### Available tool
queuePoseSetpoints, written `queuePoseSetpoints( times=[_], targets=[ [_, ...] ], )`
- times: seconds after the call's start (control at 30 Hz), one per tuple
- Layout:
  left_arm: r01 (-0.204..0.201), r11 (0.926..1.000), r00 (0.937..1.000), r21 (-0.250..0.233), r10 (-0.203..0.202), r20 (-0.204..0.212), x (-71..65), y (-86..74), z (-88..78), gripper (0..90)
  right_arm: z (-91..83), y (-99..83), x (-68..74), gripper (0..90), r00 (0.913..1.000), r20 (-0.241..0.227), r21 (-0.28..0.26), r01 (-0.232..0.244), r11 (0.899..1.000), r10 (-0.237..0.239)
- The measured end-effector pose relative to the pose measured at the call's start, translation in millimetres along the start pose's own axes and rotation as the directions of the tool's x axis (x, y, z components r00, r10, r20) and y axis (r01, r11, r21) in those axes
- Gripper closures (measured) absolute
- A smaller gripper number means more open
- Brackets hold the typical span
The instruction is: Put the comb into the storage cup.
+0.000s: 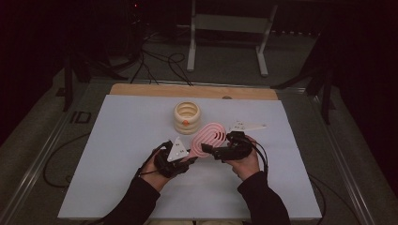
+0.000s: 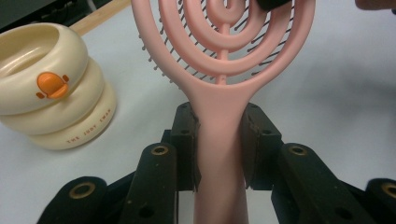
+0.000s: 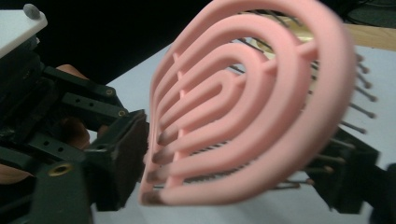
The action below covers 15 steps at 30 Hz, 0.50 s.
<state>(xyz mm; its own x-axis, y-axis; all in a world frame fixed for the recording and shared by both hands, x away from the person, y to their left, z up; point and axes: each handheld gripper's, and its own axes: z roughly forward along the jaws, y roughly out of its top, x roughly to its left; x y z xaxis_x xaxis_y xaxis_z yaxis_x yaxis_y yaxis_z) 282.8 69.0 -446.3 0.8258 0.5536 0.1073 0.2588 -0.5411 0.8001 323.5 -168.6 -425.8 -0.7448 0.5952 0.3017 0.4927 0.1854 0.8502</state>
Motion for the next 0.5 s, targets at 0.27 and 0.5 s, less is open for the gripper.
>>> queuePoseSetpoints(
  times=[0.27, 0.5],
  targets=[
    [-0.008, 0.9999, 1.0, -0.014, 0.008, 0.001, -1.3, 0.1, -0.6, 70.8, 3.3, 0.2, 2.4, 40.9, 0.9984, -0.052, 0.008, -0.021, 1.0, 0.021],
    [-0.007, 0.9996, 1.0, -0.026, 0.007, 0.005, -1.3, -0.2, -1.2, 70.8, 2.8, 0.9, 1.5, 47.7, 0.9933, -0.098, 0.003, -0.063, 0.998, 0.063]
  ],
)
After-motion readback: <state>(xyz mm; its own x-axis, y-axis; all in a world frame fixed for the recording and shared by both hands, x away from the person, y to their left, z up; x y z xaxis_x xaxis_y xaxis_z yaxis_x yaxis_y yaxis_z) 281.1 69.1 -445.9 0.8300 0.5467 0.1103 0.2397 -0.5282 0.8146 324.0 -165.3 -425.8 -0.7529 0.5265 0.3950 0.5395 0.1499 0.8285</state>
